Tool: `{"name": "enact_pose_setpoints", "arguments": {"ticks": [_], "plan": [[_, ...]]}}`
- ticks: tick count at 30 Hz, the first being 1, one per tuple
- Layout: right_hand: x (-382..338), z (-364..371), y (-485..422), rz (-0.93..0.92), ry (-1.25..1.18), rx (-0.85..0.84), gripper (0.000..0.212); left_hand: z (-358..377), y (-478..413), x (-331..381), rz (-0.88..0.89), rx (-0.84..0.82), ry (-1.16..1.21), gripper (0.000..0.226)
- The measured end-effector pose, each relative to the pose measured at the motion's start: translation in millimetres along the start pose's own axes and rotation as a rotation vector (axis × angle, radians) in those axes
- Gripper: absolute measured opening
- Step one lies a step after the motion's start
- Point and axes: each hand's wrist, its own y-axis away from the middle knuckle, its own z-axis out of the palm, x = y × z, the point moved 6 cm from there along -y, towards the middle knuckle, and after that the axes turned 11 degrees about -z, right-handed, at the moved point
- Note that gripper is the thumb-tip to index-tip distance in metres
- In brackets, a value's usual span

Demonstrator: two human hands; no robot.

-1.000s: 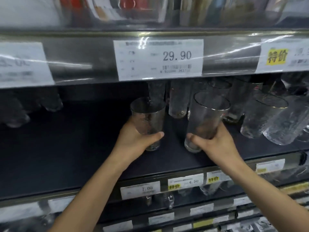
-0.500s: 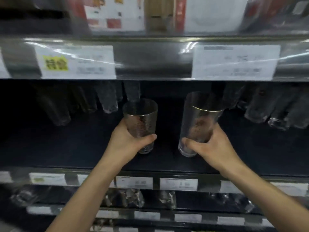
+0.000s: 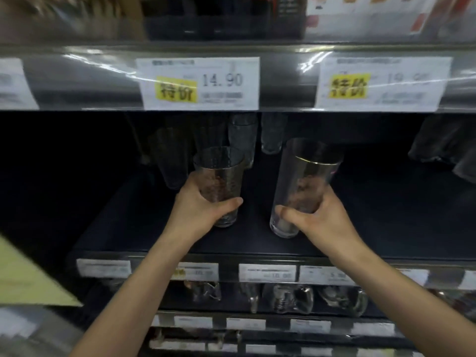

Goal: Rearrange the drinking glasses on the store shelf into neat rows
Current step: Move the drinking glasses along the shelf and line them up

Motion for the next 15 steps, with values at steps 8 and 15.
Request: {"name": "enact_pose_setpoints", "arguments": {"ticks": [8,15], "plan": [[-13,48,3,-0.003,0.025,0.003,0.053,-27,-20,-21,0.022,-0.03,0.016,0.053],[-15,60,3,0.005,0.014,0.029,0.054,-30,-30,-25,0.012,0.0,0.019,0.071]]}}
